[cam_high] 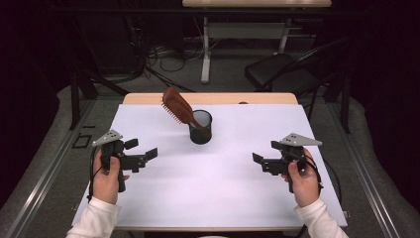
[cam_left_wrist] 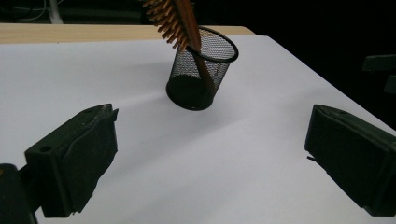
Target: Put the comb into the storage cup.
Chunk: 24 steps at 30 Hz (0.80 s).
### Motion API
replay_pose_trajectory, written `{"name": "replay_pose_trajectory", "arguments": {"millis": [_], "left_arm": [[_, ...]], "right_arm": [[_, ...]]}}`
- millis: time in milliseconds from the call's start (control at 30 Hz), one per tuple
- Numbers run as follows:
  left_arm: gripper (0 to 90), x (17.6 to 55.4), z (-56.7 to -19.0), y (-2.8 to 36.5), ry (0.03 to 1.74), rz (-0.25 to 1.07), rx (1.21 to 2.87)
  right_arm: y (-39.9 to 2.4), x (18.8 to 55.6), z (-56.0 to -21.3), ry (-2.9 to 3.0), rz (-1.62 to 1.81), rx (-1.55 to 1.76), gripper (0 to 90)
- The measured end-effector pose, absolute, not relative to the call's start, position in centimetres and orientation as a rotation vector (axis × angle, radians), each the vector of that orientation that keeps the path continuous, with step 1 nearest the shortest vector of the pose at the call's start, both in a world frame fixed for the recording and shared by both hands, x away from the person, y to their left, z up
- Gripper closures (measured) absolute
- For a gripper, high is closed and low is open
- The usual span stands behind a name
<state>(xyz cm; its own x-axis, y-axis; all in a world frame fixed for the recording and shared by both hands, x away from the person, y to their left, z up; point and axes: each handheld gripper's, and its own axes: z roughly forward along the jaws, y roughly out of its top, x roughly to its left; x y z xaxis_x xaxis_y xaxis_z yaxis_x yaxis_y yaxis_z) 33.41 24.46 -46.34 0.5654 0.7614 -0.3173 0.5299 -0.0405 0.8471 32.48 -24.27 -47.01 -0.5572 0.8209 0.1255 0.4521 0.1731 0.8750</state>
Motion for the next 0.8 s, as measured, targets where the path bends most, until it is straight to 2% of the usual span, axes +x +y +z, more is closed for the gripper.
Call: {"name": "replay_pose_trajectory", "arguments": {"millis": [300,800], "left_arm": [[2.6,33.6,-47.9,25.4,1.131,0.265,1.660],[3.5,33.9,-49.8,25.6,1.165,0.335,1.673]], "right_arm": [[-25.2,32.6,-48.2,2.057,1.324,1.243,13.9],[-26.4,33.0,-49.8,2.022,1.303,1.303,13.9]]}}
